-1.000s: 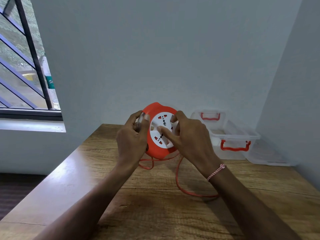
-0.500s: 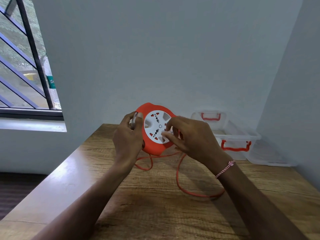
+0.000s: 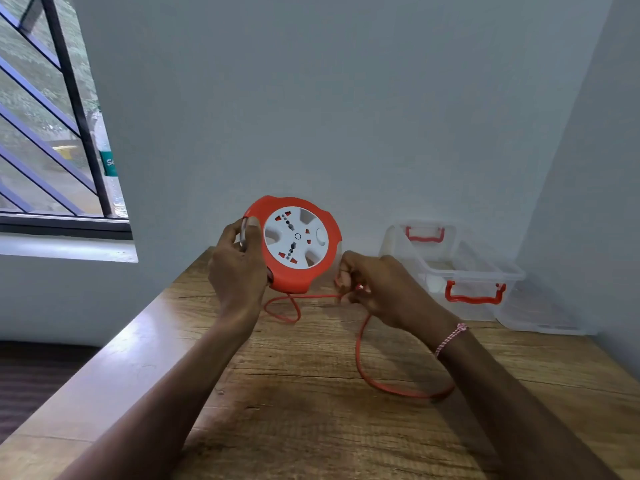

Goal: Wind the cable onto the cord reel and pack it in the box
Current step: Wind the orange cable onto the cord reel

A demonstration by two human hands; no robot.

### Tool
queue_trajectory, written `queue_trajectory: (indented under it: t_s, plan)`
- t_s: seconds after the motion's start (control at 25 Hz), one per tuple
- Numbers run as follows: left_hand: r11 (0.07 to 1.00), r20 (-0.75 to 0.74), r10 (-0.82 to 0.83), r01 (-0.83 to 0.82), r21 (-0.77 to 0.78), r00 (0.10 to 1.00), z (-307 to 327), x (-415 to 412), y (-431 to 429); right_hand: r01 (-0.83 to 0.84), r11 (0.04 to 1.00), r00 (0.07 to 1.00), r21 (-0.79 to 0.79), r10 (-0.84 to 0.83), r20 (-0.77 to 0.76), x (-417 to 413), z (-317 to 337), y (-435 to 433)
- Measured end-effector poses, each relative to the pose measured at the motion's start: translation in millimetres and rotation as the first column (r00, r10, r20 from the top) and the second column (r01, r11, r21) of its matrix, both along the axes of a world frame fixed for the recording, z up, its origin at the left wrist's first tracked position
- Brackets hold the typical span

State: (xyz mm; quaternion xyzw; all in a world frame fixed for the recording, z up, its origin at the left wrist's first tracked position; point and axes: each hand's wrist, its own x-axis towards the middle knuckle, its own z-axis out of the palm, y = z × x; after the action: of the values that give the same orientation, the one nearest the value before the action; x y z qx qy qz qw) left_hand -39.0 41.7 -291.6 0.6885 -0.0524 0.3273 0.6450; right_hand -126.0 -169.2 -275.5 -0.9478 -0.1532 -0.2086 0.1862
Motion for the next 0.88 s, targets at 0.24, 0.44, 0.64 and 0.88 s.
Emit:
queue_trajectory:
  t_s: [0.24,0.44,0.64,0.88]
  plan:
    - [0.998,-0.011,0.056,-0.056,-0.041,0.998,2.6,8.2,11.4,-0.088,0.992,0.992,0.093,0.096,-0.083,-17.7,19.4,-1.8]
    - [0.996,-0.032,0.040,-0.042,-0.082,0.999,1.8,10.7,13.8,-0.242,0.961,0.969,-0.135,0.233,-0.082,-20.2,15.7,29.4]
    - [0.991,-0.086,-0.015,0.003,-0.137,0.996,2.6,10.9,12.3,-0.205,0.945,0.978,-0.255,0.185,-0.099,-10.1,-7.6,49.8]
    - [0.956,-0.166,-0.078,0.027,-0.293,0.983,4.1,18.0,24.5,0.089,0.959,0.995,-0.269,-0.100,-0.027,3.6,-9.5,11.9]
